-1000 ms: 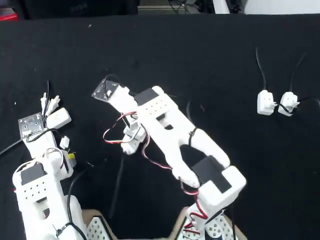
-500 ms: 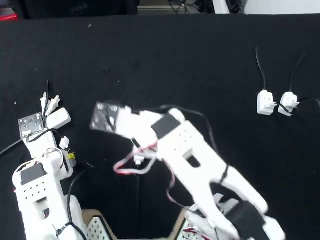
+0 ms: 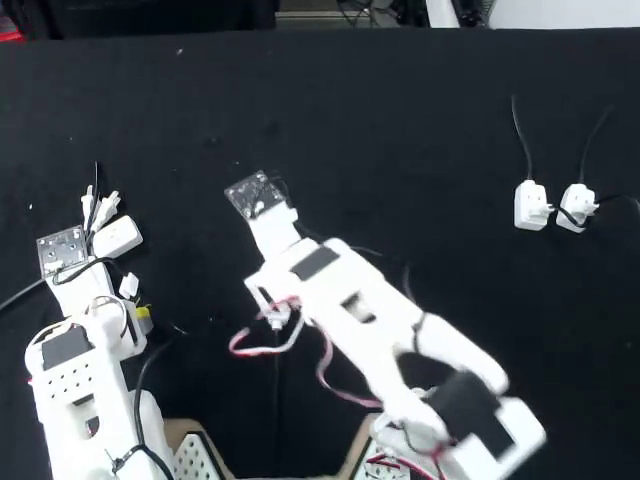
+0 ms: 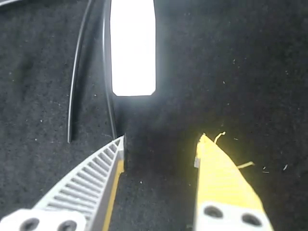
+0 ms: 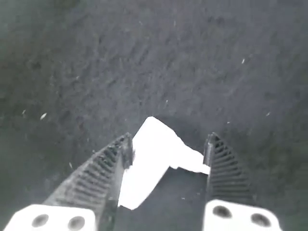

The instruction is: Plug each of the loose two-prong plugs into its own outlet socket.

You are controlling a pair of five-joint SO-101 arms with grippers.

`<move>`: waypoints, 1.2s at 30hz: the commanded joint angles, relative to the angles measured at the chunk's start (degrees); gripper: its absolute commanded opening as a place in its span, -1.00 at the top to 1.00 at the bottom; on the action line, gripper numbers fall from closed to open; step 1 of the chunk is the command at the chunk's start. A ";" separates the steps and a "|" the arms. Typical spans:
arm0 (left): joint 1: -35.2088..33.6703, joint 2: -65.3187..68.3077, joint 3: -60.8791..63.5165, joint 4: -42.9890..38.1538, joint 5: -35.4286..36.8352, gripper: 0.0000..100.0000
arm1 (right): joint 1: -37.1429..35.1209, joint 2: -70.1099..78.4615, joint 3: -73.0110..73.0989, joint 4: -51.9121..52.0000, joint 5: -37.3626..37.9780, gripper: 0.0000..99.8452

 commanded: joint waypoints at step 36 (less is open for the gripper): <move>-0.40 -0.79 -3.03 -0.35 0.44 0.52 | 9.41 18.33 -30.37 30.68 0.88 0.98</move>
